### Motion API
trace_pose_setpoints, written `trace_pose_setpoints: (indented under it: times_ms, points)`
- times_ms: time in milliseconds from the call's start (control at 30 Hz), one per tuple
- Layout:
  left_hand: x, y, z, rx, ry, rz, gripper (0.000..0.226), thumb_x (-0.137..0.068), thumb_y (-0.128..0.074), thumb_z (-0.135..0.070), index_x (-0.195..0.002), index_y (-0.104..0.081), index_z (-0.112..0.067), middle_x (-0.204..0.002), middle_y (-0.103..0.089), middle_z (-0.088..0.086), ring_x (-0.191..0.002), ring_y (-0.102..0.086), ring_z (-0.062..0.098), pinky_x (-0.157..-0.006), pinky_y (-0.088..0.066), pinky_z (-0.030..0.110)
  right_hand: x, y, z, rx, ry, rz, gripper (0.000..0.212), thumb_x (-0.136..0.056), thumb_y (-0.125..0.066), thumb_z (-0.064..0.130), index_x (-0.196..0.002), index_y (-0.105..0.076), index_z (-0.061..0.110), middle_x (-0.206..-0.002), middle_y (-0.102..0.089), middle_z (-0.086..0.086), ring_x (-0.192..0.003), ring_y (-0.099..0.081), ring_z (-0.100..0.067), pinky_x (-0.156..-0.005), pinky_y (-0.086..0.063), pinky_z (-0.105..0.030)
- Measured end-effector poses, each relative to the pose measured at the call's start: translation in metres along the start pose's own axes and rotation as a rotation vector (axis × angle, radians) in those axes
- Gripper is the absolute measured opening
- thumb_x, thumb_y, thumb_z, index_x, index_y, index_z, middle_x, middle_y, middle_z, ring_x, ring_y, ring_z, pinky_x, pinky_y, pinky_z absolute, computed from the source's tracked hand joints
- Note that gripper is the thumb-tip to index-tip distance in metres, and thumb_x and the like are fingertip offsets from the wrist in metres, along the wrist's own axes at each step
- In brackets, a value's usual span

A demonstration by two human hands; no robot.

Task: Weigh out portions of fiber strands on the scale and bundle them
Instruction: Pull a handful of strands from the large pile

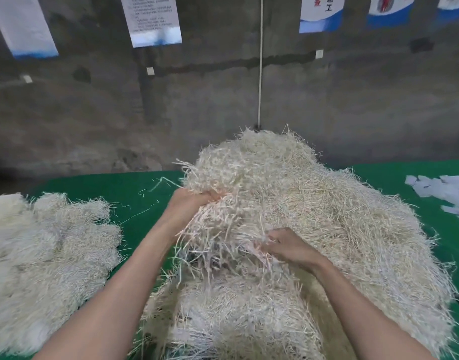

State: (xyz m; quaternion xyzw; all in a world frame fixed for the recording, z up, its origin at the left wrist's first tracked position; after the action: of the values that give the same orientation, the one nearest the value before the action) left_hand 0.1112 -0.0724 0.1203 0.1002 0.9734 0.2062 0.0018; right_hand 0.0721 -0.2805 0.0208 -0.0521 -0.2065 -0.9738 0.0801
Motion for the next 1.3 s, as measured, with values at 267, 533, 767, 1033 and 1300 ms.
trace_pose_setpoints:
  times_ms: [267,533,767,1033,1300]
  points:
    - [-0.009,-0.026,0.037,-0.442,0.076,0.623,0.086,-0.066,-0.073,-0.051,-0.137,-0.044,-0.013,-0.14,-0.046,0.008,-0.12,-0.052,0.017,-0.103,-0.035,0.034,-0.002,0.026,0.0,-0.276,0.048,-0.316,0.049,-0.092,-0.053,0.007,-0.138,-0.038,0.008,-0.094,-0.062,0.008,-0.076,-0.056,0.002,-0.069,-0.046,-0.017]
    - [-0.033,-0.029,0.039,-0.936,-0.43,-0.342,0.015,-0.081,-0.061,-0.002,-0.087,-0.058,-0.015,-0.079,-0.055,-0.003,-0.083,-0.058,0.017,-0.077,-0.048,0.028,0.01,0.039,-0.006,0.194,0.158,-0.276,0.011,-0.086,-0.061,0.012,-0.085,-0.062,0.022,-0.083,-0.063,0.005,-0.062,-0.06,-0.001,-0.057,-0.047,-0.02]
    - [-0.033,-0.025,0.059,-0.634,-0.345,-0.464,0.042,-0.071,-0.057,0.019,-0.065,-0.036,-0.017,-0.073,-0.043,-0.002,-0.081,-0.049,0.022,-0.069,-0.044,0.034,0.009,0.039,-0.039,0.482,0.023,-0.232,0.016,-0.089,-0.06,0.024,-0.082,-0.049,0.035,-0.085,-0.054,0.013,-0.069,-0.052,0.002,-0.053,-0.04,-0.008]
    - [-0.03,-0.038,0.036,-0.442,-0.476,-0.321,0.042,-0.089,-0.058,-0.005,-0.128,-0.054,-0.02,-0.128,-0.053,0.001,-0.123,-0.043,0.02,-0.107,-0.034,0.042,0.008,0.027,0.037,0.456,0.331,-0.452,0.052,-0.074,-0.059,0.013,-0.12,-0.04,0.03,-0.126,-0.033,0.016,-0.125,-0.027,-0.004,-0.111,-0.017,-0.026]
    - [-0.025,-0.009,0.036,-0.226,-0.34,-0.512,0.021,-0.09,-0.052,-0.008,-0.071,-0.05,-0.016,-0.08,-0.055,0.002,-0.087,-0.053,0.031,-0.083,-0.046,0.044,0.005,-0.017,-0.051,0.678,0.086,-0.152,0.019,-0.086,-0.051,0.017,-0.098,-0.056,0.032,-0.091,-0.06,0.011,-0.087,-0.056,-0.009,-0.101,-0.04,-0.038]
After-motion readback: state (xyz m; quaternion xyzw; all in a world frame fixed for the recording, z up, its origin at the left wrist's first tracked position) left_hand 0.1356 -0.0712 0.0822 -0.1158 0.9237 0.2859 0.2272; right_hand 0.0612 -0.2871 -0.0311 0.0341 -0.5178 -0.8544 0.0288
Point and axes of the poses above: each hand's wrist, its own x-axis away from the middle knuckle, its own y-axis out of the back of the hand, z = x × y, the point moved 1 cm from there along -x, towards the middle knuckle
